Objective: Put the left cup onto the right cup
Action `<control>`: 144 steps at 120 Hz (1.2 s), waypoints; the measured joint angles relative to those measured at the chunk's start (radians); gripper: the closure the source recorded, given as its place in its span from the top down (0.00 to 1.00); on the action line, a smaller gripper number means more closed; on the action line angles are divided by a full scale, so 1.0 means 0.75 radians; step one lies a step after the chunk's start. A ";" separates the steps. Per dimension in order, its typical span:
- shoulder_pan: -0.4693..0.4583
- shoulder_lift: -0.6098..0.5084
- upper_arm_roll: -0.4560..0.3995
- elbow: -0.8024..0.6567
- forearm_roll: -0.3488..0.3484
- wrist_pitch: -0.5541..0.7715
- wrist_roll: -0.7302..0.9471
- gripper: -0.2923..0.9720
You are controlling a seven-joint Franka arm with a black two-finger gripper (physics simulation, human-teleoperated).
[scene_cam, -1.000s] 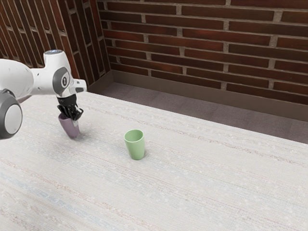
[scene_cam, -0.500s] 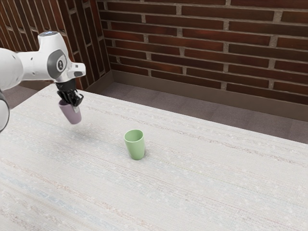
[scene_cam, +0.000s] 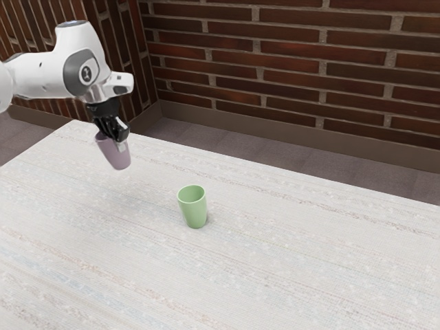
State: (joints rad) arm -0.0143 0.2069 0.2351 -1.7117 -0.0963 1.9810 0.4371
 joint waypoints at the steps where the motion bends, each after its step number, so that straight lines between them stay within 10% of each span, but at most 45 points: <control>1: -0.003 -0.002 0.000 0.000 0.000 -0.003 0.000 0.15; 144: -0.300 -0.035 -0.111 -0.046 0.115 0.029 -0.060 0.15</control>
State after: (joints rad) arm -0.2395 0.1810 0.1516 -1.7465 -0.0098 2.0030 0.3920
